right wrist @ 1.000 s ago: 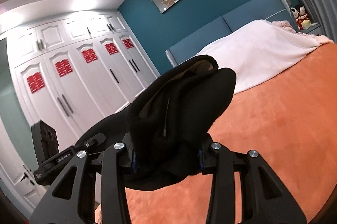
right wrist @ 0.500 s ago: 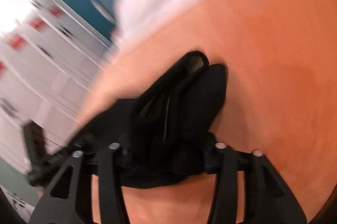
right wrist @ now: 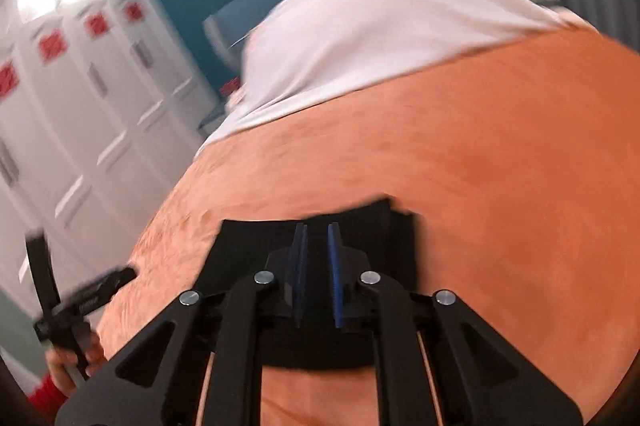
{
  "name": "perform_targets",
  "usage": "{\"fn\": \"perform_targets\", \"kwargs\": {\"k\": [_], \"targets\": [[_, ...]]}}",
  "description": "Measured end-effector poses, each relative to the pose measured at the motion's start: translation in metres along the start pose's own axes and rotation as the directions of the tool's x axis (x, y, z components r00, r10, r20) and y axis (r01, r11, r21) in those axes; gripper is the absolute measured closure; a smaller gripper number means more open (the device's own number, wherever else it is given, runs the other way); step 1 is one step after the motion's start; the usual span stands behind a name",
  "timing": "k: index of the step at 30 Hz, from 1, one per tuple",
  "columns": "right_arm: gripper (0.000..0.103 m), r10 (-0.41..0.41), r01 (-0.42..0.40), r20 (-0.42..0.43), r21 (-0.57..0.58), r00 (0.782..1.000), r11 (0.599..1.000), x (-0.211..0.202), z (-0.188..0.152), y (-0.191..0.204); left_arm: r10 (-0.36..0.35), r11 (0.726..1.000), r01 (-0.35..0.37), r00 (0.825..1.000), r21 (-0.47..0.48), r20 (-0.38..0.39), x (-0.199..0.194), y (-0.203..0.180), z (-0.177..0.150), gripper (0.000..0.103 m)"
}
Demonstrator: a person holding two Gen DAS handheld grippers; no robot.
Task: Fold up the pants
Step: 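Lower the stack onto the blanket and open both grippers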
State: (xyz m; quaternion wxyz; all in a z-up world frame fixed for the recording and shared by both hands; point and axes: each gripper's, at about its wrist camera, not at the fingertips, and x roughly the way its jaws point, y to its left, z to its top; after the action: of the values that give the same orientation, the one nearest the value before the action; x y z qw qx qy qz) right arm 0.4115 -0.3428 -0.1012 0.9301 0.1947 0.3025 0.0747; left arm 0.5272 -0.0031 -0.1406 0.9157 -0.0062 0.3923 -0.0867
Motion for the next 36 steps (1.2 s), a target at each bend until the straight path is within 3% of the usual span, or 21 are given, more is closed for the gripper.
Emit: {"fn": "perform_targets", "kwargs": {"k": [2,4,6,7,8,9,10,11,13,17,20,23,26,28,31,33,36], "targets": [[0.093,0.011,-0.014,-0.073,-0.043,0.997,0.999,0.046,0.007,0.027,0.029,0.999,-0.026,0.998,0.047,-0.062,0.032,-0.028,0.005,0.025],[0.093,-0.021,0.011,-0.144,-0.064,0.989,0.998,0.087,0.002,0.029,0.066,0.995,-0.055,0.991,0.087,-0.121,0.055,-0.050,-0.010,0.024],[0.093,-0.074,0.063,-0.183,-0.067,0.980,0.996,0.118,-0.009,0.015,0.133,0.987,-0.111,0.970,0.116,-0.204,0.095,-0.058,-0.029,0.024],[0.097,-0.139,0.127,-0.199,-0.075,0.970,0.989,0.131,-0.015,0.001,0.143,0.986,-0.120,0.967,0.119,-0.213,0.105,-0.053,-0.040,0.013],[0.103,-0.204,0.190,-0.212,-0.083,0.956,0.978,0.138,-0.022,-0.013,0.135,0.987,-0.117,0.974,0.107,-0.182,0.107,-0.047,-0.046,0.005],[0.103,-0.170,0.163,-0.213,-0.051,0.962,0.985,0.144,-0.032,-0.042,0.080,0.995,-0.071,0.988,0.072,-0.133,0.104,-0.035,-0.051,0.005],[0.103,-0.083,0.084,-0.173,-0.005,0.981,0.996,0.138,-0.036,-0.060,0.021,0.999,-0.017,0.991,0.031,-0.133,0.103,-0.025,-0.052,0.005],[0.103,-0.043,0.047,-0.156,0.023,0.987,0.999,0.133,-0.037,-0.067,-0.023,1.000,0.021,0.990,-0.021,-0.138,0.101,-0.014,-0.051,0.005],[0.103,-0.042,0.042,-0.167,0.002,0.985,0.999,0.125,-0.034,-0.062,-0.055,0.993,0.043,0.993,-0.114,-0.105,0.081,0.011,-0.050,0.005],[0.096,-0.023,0.027,-0.142,0.028,0.990,0.999,0.084,-0.035,-0.053,0.012,0.986,-0.019,0.999,-0.165,-0.044,0.019,0.064,-0.058,0.006],[0.096,0.017,-0.016,-0.118,0.008,0.993,1.000,0.032,-0.054,-0.029,0.071,0.983,-0.079,0.996,-0.166,-0.053,-0.021,0.084,-0.082,0.006],[0.096,0.089,-0.112,-0.214,-0.099,0.973,0.989,0.013,-0.096,0.027,0.174,0.977,-0.186,0.978,-0.102,-0.114,-0.054,0.090,-0.119,0.006],[0.096,0.127,-0.205,-0.345,-0.200,0.930,0.958,0.027,-0.146,0.088,0.258,0.963,-0.265,0.959,-0.044,-0.121,-0.086,0.081,-0.148,0.006],[0.096,0.141,-0.238,-0.396,-0.208,0.907,0.949,0.051,-0.166,0.120,0.288,0.956,-0.293,0.951,-0.029,-0.109,-0.102,0.077,-0.160,0.006],[0.096,0.115,-0.212,-0.388,-0.217,0.914,0.953,0.087,-0.168,0.149,0.285,0.957,-0.290,0.949,-0.021,-0.138,-0.119,0.082,-0.178,0.006],[0.096,0.138,-0.201,-0.375,-0.136,0.917,0.970,0.111,-0.162,0.152,0.268,0.961,-0.277,0.947,-0.028,-0.178,-0.125,0.084,-0.190,0.006],[0.095,0.213,-0.245,-0.402,-0.028,0.891,0.969,0.139,-0.163,0.172,0.244,0.966,-0.256,0.948,-0.035,-0.205,-0.127,0.090,-0.201,0.006]]}}
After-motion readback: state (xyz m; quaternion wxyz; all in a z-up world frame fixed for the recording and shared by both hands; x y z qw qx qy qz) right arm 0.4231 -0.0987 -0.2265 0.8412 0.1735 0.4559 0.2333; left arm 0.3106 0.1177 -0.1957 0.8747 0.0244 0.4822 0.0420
